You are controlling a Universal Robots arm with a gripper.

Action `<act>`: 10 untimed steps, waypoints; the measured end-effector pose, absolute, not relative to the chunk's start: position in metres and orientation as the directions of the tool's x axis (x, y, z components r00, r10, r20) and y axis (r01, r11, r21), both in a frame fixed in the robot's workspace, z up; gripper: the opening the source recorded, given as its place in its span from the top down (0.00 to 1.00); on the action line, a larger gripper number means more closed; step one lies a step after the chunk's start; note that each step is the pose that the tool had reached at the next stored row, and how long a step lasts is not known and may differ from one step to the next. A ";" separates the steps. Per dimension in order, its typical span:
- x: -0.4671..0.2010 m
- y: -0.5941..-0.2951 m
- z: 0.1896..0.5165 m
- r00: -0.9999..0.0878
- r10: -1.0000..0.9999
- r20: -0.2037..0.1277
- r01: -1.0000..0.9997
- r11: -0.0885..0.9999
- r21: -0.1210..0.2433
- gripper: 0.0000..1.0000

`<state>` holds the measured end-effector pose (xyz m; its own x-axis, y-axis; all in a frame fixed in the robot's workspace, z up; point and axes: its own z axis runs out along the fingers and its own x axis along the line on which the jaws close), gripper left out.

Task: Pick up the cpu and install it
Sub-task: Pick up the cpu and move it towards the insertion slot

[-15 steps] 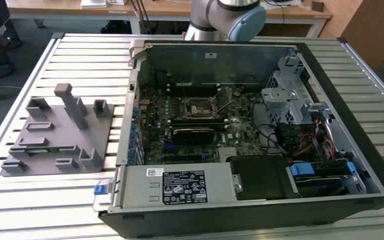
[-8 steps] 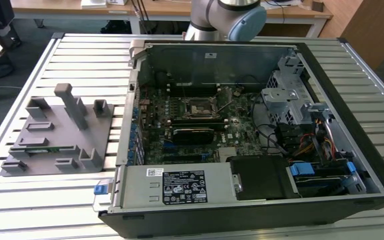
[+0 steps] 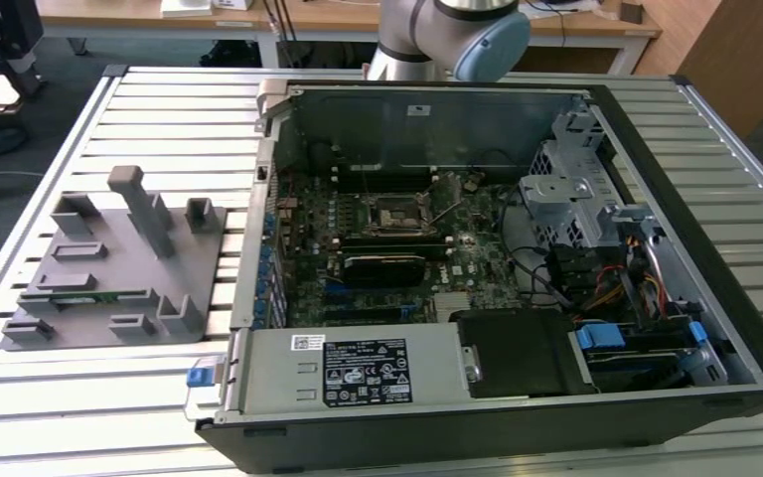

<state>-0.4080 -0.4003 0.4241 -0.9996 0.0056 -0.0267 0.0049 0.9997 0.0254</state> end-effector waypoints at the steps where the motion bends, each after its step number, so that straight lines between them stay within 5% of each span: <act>1: -0.407 -0.400 0.424 -1.000 0.006 -0.027 0.005 1.000 0.025 0.45; 10: -0.395 -0.400 0.424 -1.000 0.006 -0.027 0.005 1.000 0.025 0.45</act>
